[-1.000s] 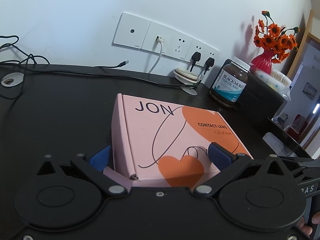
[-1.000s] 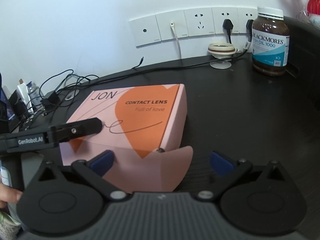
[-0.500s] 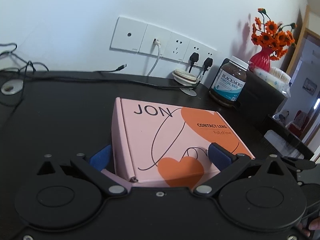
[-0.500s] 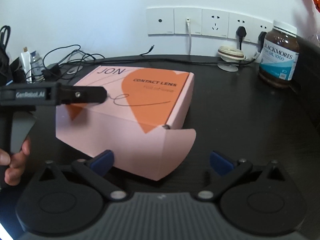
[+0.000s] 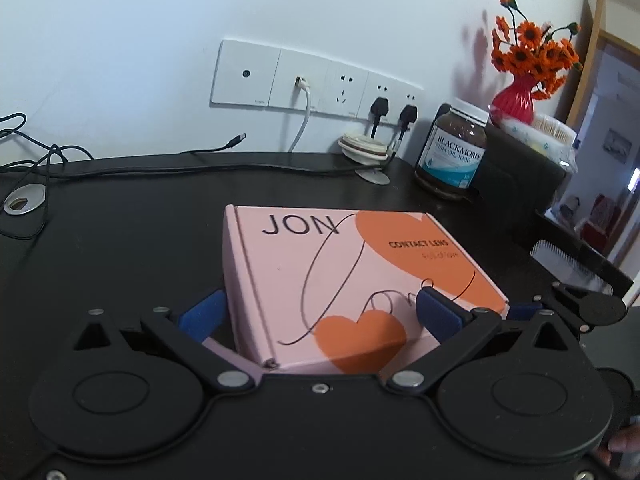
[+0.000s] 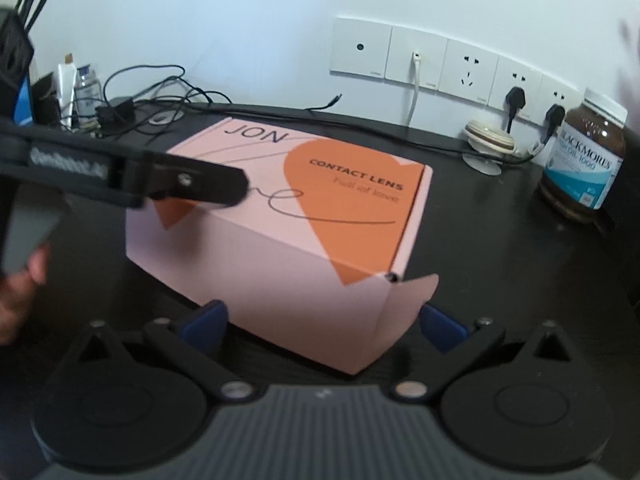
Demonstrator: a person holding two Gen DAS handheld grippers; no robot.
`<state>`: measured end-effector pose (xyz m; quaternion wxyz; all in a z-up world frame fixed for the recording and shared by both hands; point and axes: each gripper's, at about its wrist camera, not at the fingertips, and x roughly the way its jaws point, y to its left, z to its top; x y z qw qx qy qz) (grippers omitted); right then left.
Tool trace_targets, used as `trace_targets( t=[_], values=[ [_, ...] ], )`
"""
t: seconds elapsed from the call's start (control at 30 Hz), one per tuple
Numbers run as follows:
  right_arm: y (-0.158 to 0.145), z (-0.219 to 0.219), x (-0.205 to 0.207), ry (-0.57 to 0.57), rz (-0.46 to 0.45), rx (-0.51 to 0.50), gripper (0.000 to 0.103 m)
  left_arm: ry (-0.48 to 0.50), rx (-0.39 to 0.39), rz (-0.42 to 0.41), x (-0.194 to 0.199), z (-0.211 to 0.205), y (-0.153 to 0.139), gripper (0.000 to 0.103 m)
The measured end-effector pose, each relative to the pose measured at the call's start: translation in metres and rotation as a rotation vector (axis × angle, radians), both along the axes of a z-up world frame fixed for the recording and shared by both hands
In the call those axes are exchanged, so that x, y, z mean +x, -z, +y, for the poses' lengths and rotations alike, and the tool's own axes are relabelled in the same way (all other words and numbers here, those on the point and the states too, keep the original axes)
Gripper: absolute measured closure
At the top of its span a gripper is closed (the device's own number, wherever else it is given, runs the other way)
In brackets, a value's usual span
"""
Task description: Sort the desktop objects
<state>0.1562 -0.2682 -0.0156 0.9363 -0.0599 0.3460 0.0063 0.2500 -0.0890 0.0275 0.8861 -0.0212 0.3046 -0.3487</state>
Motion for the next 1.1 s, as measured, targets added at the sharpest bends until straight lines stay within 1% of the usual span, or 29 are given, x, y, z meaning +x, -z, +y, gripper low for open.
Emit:
trace_targets(
  t=[0.1,0.43,0.53,0.63,0.7,0.9,1.03,1.1],
  values=[
    [0.002,0.001,0.001,0.004,-0.01,-0.028,0.001,0.005,-0.001,0.031,0.005,0.007,-0.001,0.0],
    [0.006,0.018,0.0,0.04,-0.062,-0.175,0.001,0.026,-0.054,0.193,0.02,0.018,0.006,0.0],
    [0.006,0.019,0.002,0.054,-0.071,-0.184,0.001,0.021,-0.047,0.197,0.02,0.018,0.006,0.0],
    [0.006,0.016,0.004,0.066,-0.069,-0.169,0.001,0.022,-0.046,0.2,0.019,0.017,0.007,0.0],
    [0.005,0.014,0.005,0.065,-0.065,-0.157,0.001,0.024,-0.056,0.204,0.02,0.015,0.009,0.0],
    [0.005,0.018,0.006,0.052,-0.068,-0.162,0.001,0.028,-0.084,0.195,0.019,0.01,0.016,0.0],
    [0.005,0.025,0.006,0.027,-0.076,-0.187,0.001,0.036,-0.042,0.182,0.017,0.005,0.018,0.0],
    [0.005,0.023,0.007,0.023,-0.076,-0.18,0.001,0.038,-0.024,0.175,0.016,0.002,0.018,0.0]
  ],
)
